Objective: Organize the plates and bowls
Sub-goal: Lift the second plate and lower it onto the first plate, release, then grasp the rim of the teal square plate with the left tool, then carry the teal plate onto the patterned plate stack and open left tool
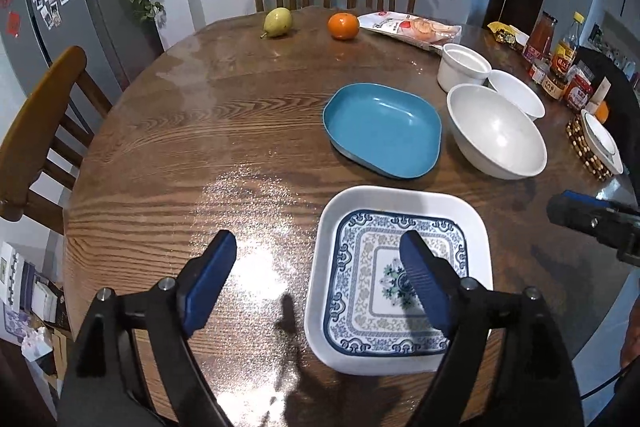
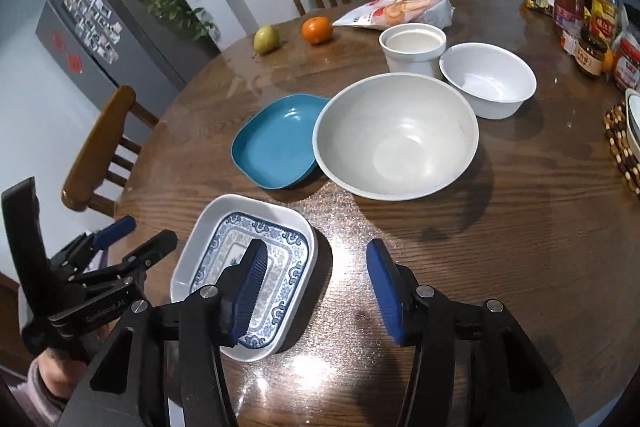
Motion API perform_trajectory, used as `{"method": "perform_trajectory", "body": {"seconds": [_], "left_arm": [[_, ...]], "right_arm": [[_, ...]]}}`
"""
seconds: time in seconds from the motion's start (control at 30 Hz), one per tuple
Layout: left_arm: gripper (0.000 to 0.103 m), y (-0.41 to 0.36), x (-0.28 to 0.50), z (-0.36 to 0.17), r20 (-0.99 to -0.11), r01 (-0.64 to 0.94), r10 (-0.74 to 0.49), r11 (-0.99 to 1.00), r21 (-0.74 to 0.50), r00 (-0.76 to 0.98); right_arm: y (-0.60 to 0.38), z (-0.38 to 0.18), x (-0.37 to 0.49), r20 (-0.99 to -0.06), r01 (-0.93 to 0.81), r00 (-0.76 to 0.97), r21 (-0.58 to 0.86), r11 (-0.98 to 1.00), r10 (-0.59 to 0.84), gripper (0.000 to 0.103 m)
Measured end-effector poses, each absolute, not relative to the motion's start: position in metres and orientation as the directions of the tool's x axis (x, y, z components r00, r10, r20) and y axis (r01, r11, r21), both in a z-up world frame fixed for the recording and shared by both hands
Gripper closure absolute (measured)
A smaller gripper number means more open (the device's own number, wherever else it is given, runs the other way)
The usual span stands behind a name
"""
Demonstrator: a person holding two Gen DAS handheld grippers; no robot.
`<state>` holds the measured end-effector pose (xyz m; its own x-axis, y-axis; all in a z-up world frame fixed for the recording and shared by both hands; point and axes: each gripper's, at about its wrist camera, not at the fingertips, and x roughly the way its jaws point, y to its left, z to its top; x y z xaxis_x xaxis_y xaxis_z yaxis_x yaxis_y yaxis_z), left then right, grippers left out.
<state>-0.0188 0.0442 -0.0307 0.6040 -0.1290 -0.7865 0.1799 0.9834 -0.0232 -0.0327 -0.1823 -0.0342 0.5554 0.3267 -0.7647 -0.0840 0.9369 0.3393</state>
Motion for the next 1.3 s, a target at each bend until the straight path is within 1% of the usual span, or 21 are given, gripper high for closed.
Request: {"method": "perform_trajectory", "body": {"seconds": [0.17,0.37,0.5,0.67,0.77,0.83,0.87,0.93,1.0,1.1,1.3], "left_arm": [[0.019,0.045,0.001,-0.026,-0.783,0.184,-0.153,0.982,-0.051,0.603],[0.019,0.038,0.051,-0.023,-0.78,0.205,-0.166,0.978,-0.049,0.603],[0.019,0.024,0.089,-0.035,-0.799,0.233,-0.156,0.972,-0.02,0.581],[0.022,0.019,0.129,-0.064,-0.842,0.204,-0.118,0.979,-0.01,0.527],[0.041,0.02,0.146,-0.078,-0.868,0.196,-0.122,0.98,-0.029,0.481],[0.05,0.021,0.154,-0.084,-0.88,0.205,-0.145,0.977,-0.055,0.453],[0.059,0.022,0.156,-0.086,-0.883,0.21,-0.149,0.976,-0.058,0.446],[0.067,0.021,0.156,-0.086,-0.881,0.236,-0.153,0.971,-0.05,0.447],[0.083,0.021,0.152,-0.085,-0.885,0.265,-0.153,0.964,-0.035,0.441],[0.088,0.025,0.143,-0.083,-0.893,0.285,-0.128,0.958,0.001,0.432],[0.088,0.048,0.122,-0.083,-0.9,0.297,-0.128,0.955,0.001,0.416]], "right_arm": [[-0.182,-0.041,-0.023,-0.761,-0.075,0.527,0.402,0.913,0.378,0.05],[-0.164,-0.047,0.006,-0.765,-0.084,0.516,0.402,0.912,0.385,0.051],[-0.156,-0.057,0.023,-0.773,-0.072,0.496,0.417,0.906,0.396,0.051],[-0.149,-0.072,0.038,-0.788,-0.04,0.475,0.425,0.904,0.391,0.051],[-0.147,-0.078,0.043,-0.793,-0.028,0.463,0.434,0.901,0.396,0.051],[-0.145,-0.08,0.047,-0.798,-0.023,0.459,0.428,0.903,0.39,0.051],[-0.145,-0.081,0.05,-0.801,-0.021,0.456,0.426,0.905,0.388,0.051],[-0.144,-0.083,0.053,-0.806,-0.013,0.451,0.425,0.905,0.384,0.051],[-0.144,-0.084,0.056,-0.808,-0.009,0.448,0.423,0.906,0.382,0.051],[-0.141,-0.085,0.062,-0.813,-0.006,0.437,0.425,0.905,0.385,0.051],[-0.121,-0.086,0.072,-0.818,-0.032,0.418,0.421,0.907,0.395,0.051]]}}
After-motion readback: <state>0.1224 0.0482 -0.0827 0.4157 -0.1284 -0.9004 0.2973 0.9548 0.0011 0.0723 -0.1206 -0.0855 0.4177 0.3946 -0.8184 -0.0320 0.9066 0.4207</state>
